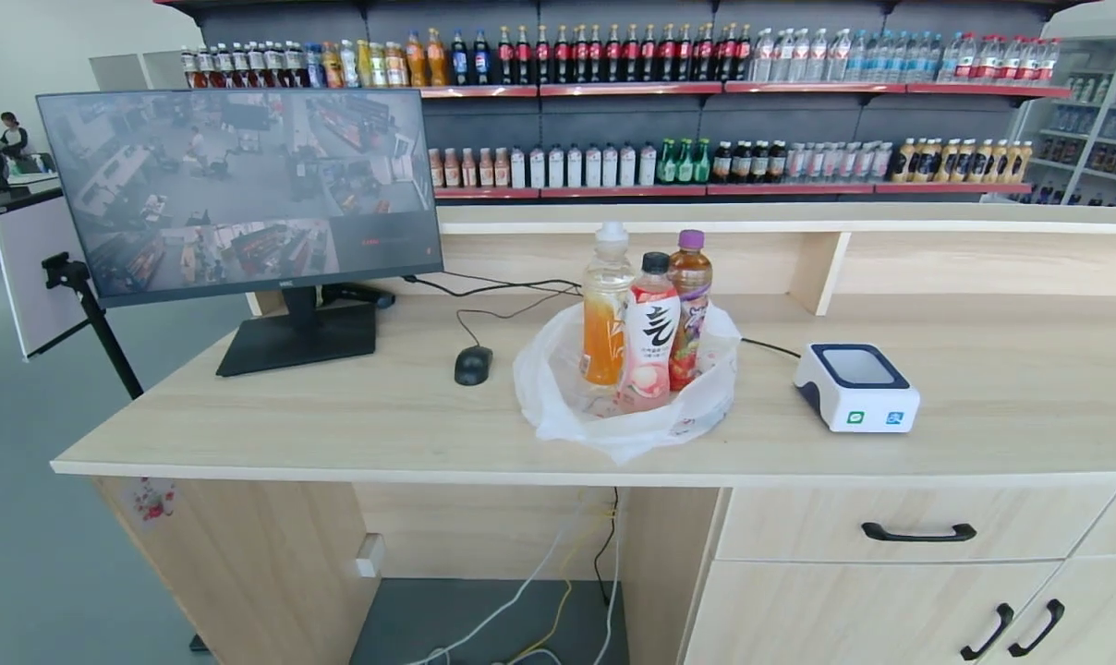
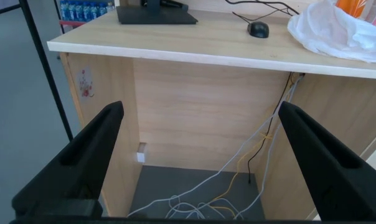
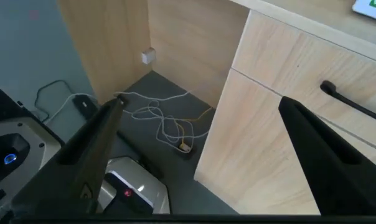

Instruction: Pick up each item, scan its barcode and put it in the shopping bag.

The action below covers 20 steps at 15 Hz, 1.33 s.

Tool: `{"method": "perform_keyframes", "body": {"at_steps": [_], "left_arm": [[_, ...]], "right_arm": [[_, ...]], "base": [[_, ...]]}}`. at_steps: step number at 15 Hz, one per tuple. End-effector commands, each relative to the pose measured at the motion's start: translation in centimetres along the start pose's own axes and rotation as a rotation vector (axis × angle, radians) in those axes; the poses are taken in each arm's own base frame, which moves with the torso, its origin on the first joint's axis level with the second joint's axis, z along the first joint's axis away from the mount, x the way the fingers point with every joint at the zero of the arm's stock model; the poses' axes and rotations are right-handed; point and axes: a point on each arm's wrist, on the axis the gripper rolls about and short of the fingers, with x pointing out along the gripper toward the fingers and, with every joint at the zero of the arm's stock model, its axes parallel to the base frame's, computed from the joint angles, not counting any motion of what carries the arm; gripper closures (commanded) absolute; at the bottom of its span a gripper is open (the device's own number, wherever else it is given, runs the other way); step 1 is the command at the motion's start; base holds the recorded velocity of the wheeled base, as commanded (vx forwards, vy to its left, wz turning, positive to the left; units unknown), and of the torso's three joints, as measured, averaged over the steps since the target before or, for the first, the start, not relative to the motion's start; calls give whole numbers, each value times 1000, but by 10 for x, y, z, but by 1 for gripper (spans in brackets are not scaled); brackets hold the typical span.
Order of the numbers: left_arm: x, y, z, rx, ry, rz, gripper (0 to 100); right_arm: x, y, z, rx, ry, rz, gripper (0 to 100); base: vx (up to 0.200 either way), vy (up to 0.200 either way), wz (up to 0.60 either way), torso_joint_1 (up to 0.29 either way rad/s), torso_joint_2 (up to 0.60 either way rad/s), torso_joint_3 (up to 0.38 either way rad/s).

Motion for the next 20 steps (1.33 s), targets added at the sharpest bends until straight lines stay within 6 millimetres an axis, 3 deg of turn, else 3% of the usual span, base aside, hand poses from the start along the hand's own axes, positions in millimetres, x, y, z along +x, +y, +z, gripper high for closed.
{"method": "perform_keyframes", "body": {"at_steps": [1, 8, 20], "left_arm": [[0, 0, 0, 0, -1, 0, 0], [0, 0, 0, 0, 0, 0, 0], [0, 0, 0, 0, -1, 0, 0]], "right_arm": [[-5, 1, -11, 95, 46, -310, 0], [-14, 5, -14, 88, -73, -393, 0], [-14, 7, -14, 109, -77, -498, 0]], "base": [[0, 0, 0, 0, 0, 0], [0, -200, 0, 6, 6, 1], [0, -200, 0, 1, 6, 3]]}}
